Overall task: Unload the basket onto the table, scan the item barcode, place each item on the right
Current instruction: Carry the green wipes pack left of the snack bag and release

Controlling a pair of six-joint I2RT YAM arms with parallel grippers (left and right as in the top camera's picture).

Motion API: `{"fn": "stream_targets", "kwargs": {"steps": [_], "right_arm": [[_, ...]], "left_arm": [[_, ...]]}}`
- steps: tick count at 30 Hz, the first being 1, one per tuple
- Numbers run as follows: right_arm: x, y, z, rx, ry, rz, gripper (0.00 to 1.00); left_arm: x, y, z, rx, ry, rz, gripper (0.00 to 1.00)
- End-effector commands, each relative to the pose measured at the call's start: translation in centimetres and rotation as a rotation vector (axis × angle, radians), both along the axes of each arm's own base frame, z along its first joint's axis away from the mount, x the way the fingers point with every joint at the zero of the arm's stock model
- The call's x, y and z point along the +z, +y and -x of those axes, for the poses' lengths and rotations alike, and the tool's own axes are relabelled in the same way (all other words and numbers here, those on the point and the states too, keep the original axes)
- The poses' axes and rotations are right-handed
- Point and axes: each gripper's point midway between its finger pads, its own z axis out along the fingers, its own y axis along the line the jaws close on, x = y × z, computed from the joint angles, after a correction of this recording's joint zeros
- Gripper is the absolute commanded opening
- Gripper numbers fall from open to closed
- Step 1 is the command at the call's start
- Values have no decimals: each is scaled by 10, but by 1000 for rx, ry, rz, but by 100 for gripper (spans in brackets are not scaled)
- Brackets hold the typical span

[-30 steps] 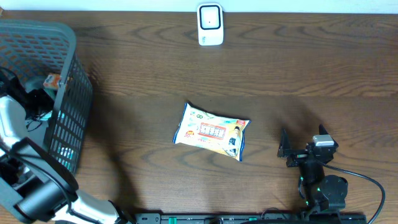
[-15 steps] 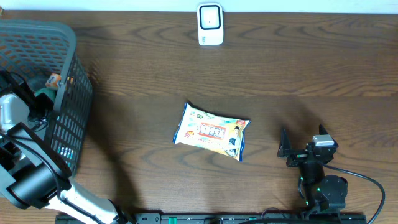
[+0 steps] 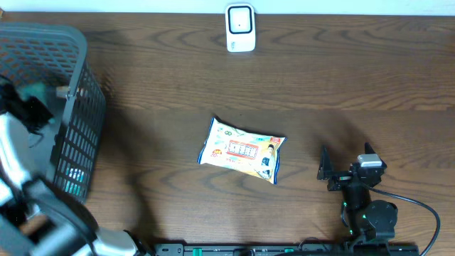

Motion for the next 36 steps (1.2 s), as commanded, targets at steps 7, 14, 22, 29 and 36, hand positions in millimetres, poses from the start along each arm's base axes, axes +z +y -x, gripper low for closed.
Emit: {"fn": "stream_targets", "kwargs": {"steps": [7,14,22,29,36], "right_arm": [[-2,-2,0,-10,6,-10,99],[-2,-2,0,-10,6,-10,99],[-2,-2,0,-10,6,-10,99],[-2,-2,0,-10,6,-10,99],[-2,-2,0,-10,6,-10,99]], "left_arm": [[209,-57,71,153,-507,-189,7],[187,-169,84,-124,-484,111,7],[73,-266,72,-457,-127,333,8],[-34,-304,62,-505,179,370,7],[-97,-319,41,-407,305,356,8]]}}
